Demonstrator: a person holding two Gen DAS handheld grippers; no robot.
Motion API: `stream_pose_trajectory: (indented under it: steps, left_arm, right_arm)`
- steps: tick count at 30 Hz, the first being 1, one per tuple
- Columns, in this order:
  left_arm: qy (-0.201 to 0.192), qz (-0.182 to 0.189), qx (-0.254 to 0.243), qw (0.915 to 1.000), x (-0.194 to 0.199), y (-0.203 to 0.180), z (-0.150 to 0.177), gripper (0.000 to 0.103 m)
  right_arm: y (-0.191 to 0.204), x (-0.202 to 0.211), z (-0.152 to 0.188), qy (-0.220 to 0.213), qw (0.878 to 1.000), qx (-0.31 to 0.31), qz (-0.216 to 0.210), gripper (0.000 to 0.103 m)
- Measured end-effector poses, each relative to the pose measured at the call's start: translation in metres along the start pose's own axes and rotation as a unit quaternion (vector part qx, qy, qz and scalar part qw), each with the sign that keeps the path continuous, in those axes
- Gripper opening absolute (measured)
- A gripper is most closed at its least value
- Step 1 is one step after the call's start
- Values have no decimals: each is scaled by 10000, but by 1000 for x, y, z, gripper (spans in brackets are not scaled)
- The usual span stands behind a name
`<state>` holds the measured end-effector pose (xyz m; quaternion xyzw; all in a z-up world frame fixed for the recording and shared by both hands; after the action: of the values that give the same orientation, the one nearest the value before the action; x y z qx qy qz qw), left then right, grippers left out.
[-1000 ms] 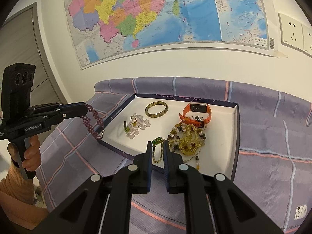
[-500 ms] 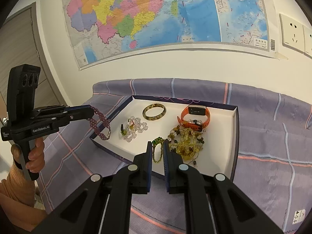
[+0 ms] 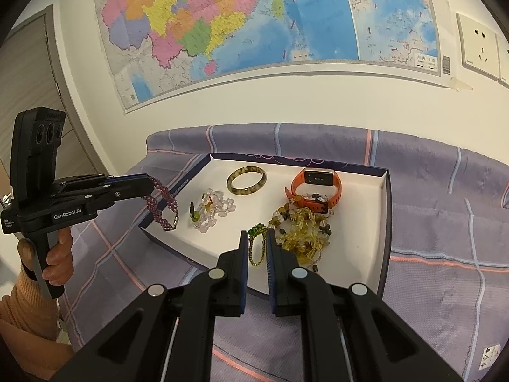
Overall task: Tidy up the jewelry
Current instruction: 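Carry maroon bracelet into box with left tool while right carries green-gold bracelet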
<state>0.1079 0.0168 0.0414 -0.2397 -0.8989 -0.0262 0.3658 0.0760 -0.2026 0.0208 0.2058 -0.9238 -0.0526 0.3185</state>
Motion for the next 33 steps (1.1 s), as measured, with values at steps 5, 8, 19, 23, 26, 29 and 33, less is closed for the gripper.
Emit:
stream_pose_trajectory:
  steps: [5,8,19,23,26,29,33]
  left_arm:
    - [54,-17,4,10000,-4,0,0,11]
    - [85,-13,28,10000,-7,0,0,11]
    - [237,-24,102,9997,-21,2,3,11]
    - [284,-33,139,9995,-26,3,4,11]
    - [319,-33,170,9993,-29,5,5,12]
    - [362,-43,190,9992,-33,7,6,11]
    - [403,-52,224,9989,-37,9,8,11]
  right_arm:
    - [-1,-3,0,26,10000,-23,5,9]
    - [-3,-4,0,39,10000,-25,20,9]
    - [-7,-11,1,112,9999,-87,42,9]
    - [-8,-12,1,130,9999,-92,57,9]
    - [-9,-13,1,141,9998,-103,53,9]
    - [-10,-15,1,160,9998,-112,61,9]
    - [-11,-18,2,188,9997,-127,76,9]
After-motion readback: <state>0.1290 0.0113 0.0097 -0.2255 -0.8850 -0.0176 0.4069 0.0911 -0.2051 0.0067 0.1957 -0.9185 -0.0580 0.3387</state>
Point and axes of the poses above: each gripper's, at about its wrist camera, not at the fingertips, and x roughly against the way its jaws point, y to its left, z to its underside, the point moved 2 cm from there along -x, roughly the way its jaws point
